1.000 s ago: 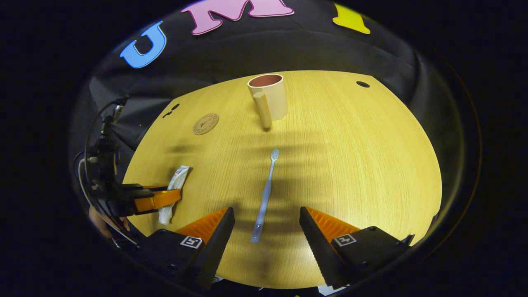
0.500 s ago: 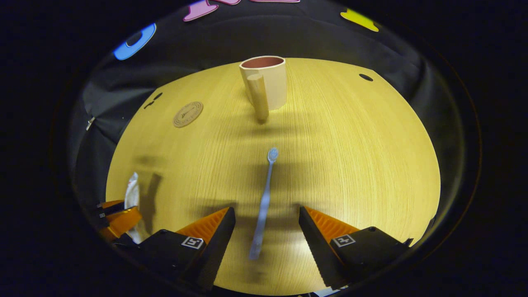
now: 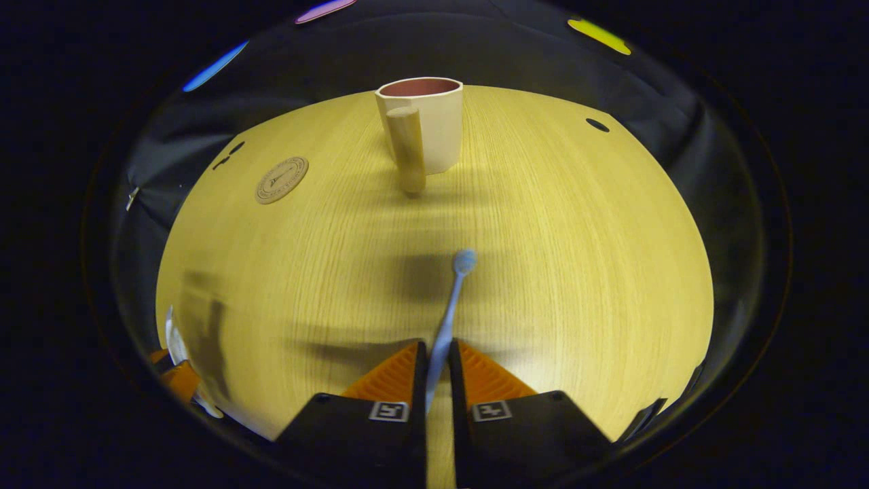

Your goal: Put the toothbrush and toothpaste on the desktop into the cup, then pick up the cup and place it on the coaster on the desktop.

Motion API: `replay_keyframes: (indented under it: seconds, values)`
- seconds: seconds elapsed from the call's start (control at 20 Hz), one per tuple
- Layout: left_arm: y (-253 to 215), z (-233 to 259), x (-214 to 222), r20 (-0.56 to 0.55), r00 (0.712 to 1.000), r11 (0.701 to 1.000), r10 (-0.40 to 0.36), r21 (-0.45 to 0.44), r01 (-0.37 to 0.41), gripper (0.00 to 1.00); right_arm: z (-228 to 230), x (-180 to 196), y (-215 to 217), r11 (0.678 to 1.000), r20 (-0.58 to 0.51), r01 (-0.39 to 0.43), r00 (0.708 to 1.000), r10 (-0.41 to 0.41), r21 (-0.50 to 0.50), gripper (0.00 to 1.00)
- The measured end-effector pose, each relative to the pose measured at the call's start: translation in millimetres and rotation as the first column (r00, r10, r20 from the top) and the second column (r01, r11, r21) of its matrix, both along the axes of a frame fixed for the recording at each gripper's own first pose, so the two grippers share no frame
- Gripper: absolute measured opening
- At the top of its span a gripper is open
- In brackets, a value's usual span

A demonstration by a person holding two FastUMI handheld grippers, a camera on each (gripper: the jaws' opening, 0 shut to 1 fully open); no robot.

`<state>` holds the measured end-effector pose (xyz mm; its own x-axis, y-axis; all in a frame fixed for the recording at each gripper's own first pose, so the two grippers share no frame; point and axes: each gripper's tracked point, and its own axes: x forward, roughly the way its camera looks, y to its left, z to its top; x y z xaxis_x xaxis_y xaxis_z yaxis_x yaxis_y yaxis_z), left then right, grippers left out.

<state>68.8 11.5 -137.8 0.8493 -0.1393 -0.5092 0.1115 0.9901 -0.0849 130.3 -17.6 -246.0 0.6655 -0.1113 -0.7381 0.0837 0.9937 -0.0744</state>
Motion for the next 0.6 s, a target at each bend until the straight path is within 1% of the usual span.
replay_keyframes:
  seconds: [0.05, 0.1, 0.15, 0.2, 0.25, 0.3, 0.35, 0.4, 0.5, 0.6]
  values:
    - [-0.2, 0.7, -1.0, 0.003, 1.000, 1.000, 0.001, 0.004, -0.001, 0.31, 7.4, -6.5, 0.7, 1.000, 0.006, -0.021, 1.000, 0.021, -0.009, 0.15]
    - [-0.3, 1.8, -1.0, 0.007, 1.000, 1.000, 0.003, 0.003, -0.003, 0.31, 2.3, -1.1, 1.7, 0.999, 0.006, -0.051, 0.999, 0.052, -0.014, 0.09]
    - [-2.1, 3.2, -1.3, 0.008, 1.000, 1.000, 0.003, -0.001, -0.003, 0.31, 1.1, -1.2, 2.4, 0.995, 0.009, -0.093, 0.996, 0.093, -0.025, 0.08]
    - [-3.5, 4.4, -1.4, 0.009, 1.000, 1.000, 0.004, -0.006, -0.004, 0.36, 3.2, -4.8, 3.2, 0.991, 0.004, -0.131, 0.991, 0.131, -0.032, 0.07]
    - [-6.0, 5.6, -1.1, 0.011, 1.000, 1.000, 0.002, -0.010, -0.001, 0.36, 0.0, -4.6, 4.7, 0.988, 0.000, -0.153, 0.988, 0.153, -0.029, 0.06]
    - [-8.2, 7.2, 0.2, 0.014, 1.000, 1.000, 0.000, -0.011, 0.000, 0.36, -0.7, -6.0, 4.7, 0.987, 0.001, -0.162, 0.987, 0.162, -0.023, 0.05]
    - [-10.1, 8.2, 1.2, 0.014, 1.000, 1.000, -0.002, -0.011, 0.002, 0.31, -0.1, -7.2, 3.3, 0.987, 0.004, -0.161, 0.987, 0.161, -0.016, 0.05]
    - [-12.9, 11.5, 2.8, 0.017, 1.000, 1.000, -0.004, -0.010, 0.004, 0.36, 1.5, -7.8, 0.9, 0.988, 0.017, -0.157, 0.987, 0.157, -0.009, 0.05]
    - [-20.2, 23.7, 5.9, 0.035, 0.999, 1.000, -0.010, -0.013, 0.011, 0.36, 12.2, -10.9, -3.8, 0.989, 0.051, -0.150, 0.988, 0.149, 0.014, 0.05]
    - [-30.0, 41.5, 10.7, 0.055, 0.998, 0.999, -0.013, -0.029, 0.014, 0.36, 27.4, -14.3, -7.3, 0.988, 0.091, -0.145, 0.986, 0.139, 0.061, 0.05]
